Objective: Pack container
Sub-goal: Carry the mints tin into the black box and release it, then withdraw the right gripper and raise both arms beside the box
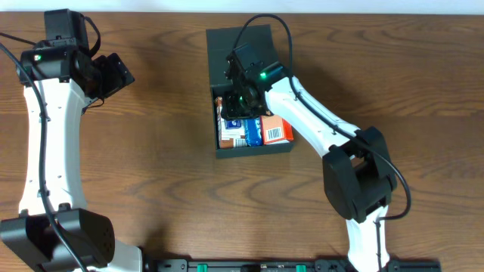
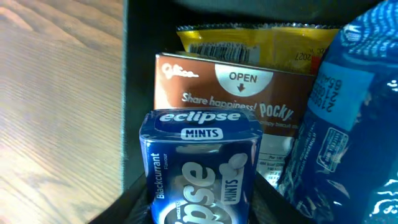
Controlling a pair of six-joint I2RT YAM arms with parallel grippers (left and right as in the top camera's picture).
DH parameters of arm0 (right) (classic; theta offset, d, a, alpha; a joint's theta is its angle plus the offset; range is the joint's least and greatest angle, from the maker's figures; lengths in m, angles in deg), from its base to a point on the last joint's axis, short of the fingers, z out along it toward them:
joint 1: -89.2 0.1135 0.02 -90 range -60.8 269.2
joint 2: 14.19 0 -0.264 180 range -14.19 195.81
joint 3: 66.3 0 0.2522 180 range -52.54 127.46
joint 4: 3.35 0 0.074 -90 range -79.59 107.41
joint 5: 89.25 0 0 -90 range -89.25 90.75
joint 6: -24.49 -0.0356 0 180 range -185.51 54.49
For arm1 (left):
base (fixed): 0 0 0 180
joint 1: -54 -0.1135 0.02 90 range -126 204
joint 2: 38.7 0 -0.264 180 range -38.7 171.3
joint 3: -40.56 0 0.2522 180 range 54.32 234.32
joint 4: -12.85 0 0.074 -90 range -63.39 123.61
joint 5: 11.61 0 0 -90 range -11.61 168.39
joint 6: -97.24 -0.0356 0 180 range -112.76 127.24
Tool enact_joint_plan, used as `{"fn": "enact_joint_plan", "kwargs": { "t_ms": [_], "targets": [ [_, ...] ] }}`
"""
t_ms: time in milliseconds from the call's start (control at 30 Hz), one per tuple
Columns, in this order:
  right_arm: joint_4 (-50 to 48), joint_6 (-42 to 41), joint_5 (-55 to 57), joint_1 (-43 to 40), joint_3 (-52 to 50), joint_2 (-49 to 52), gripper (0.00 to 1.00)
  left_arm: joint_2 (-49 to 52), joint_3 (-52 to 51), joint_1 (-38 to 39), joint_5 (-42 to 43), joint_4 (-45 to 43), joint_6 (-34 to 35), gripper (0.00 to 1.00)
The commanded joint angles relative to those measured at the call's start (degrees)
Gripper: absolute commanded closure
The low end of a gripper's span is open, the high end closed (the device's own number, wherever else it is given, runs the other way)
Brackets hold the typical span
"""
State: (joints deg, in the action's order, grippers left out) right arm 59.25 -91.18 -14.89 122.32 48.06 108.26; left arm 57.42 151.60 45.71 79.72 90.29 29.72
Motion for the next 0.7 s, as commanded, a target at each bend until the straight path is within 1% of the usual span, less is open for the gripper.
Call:
{"fn": "enact_joint_plan", "kwargs": {
  "t_ms": [0,33,67,133,167,367,433,467,500,533,567,600,667],
  "targets": [
    [1.5,-1.5,-1.4,0.2,3.3,0.6,0.31,-0.3,1.1,-0.2,0.2,0.2,-0.2,0.02],
    [2.7,-1.2,-1.1,0.1,4.6,0.6,0.27,-0.3,1.1,-0.2,0.2,0.2,-0.2,0.02],
    [4.2,-0.9,-0.6,0.0,6.4,0.6,0.18,-0.3,1.1,-0.2,0.2,0.2,-0.2,0.02],
    [7.6,-0.8,1.0,-0.2,10.2,0.6,0.04,-0.3,1.1,-0.2,0.2,0.2,-0.2,0.02],
    [9.2,-0.7,1.8,-0.2,11.8,0.6,0.01,-0.3,1.1,-0.2,0.2,0.2,-0.2,0.02],
    [17.9,4.3,2.4,-0.2,23.6,0.6,0.01,-0.3,1.2,-0.2,0.2,0.2,-0.2,0.02],
    [19.7,6.5,5.6,-0.5,27.6,0.6,0.01,-0.2,1.1,-0.2,0.2,0.1,-0.2,0.02],
    [20.3,6.7,8.3,-1.2,29.5,0.6,0.12,-0.2,1.1,-0.1,0.3,0.0,-0.1,0.02],
    [20.4,6.7,9.7,-1.9,30.4,0.6,0.44,-0.1,1.1,0.0,0.3,-0.2,0.3,0.02],
    [20.2,6.7,10.6,-3.1,30.9,0.6,0.67,0.0,1.1,0.0,0.6,-0.6,0.5,0.00],
    [19.5,6.7,10.7,-4.9,31.0,0.6,0.95,0.2,1.1,0.1,2.0,-1.3,0.5,0.11],
    [18.8,6.7,10.4,-7.0,31.0,0.6,0.99,0.5,0.9,0.2,4.0,-2.3,0.5,0.26],
    [17.8,7.1,10.5,-10.6,30.5,0.7,0.99,1.2,0.3,0.3,8.7,-4.5,0.5,0.53]
  ]
}}
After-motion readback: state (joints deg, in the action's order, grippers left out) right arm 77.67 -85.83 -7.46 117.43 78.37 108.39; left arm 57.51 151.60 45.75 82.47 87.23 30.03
